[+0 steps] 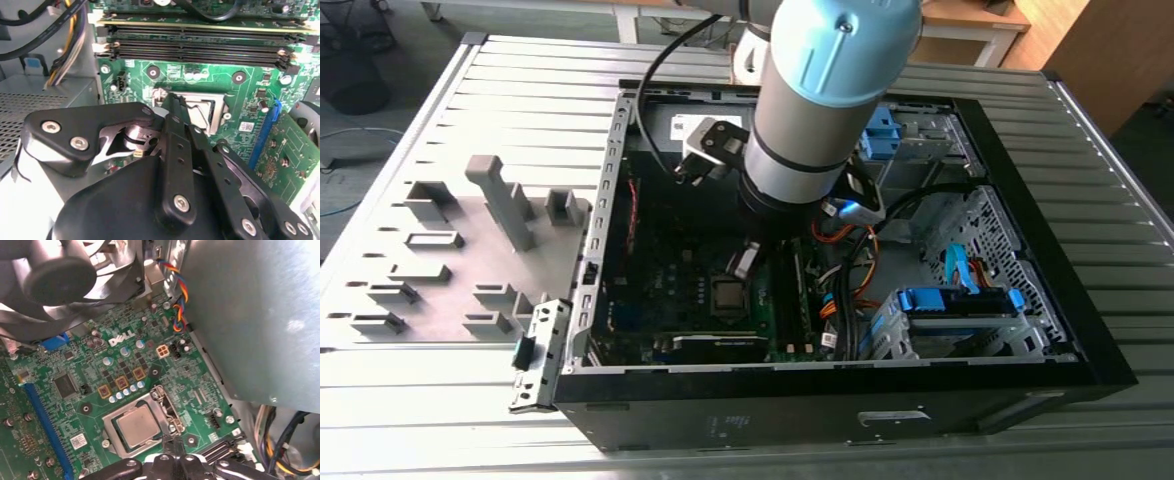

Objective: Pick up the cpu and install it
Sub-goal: 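Install the first cpu locking lever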

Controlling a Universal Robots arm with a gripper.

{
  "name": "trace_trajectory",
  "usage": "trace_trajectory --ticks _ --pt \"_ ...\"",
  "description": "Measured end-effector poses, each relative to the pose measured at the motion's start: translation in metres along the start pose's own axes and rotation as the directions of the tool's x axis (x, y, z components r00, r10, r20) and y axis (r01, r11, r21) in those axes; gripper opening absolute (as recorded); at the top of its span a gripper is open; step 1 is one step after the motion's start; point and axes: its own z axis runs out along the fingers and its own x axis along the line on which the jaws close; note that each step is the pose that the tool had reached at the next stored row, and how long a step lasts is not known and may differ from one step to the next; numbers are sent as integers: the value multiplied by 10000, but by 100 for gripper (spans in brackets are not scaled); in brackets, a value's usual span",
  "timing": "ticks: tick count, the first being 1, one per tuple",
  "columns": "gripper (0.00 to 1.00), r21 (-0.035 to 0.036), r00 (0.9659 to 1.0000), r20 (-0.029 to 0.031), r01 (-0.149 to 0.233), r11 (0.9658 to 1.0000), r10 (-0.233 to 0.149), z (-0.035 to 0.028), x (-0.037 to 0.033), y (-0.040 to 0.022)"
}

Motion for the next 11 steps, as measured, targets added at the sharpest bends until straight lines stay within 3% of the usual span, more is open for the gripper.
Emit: trace_trajectory --ticks 8,11 --pt "11 36 10000 -64 -5 10000 5 43 96 -51" --pt "11 70 9999 -124 -11 10000 12 58 104 -57"
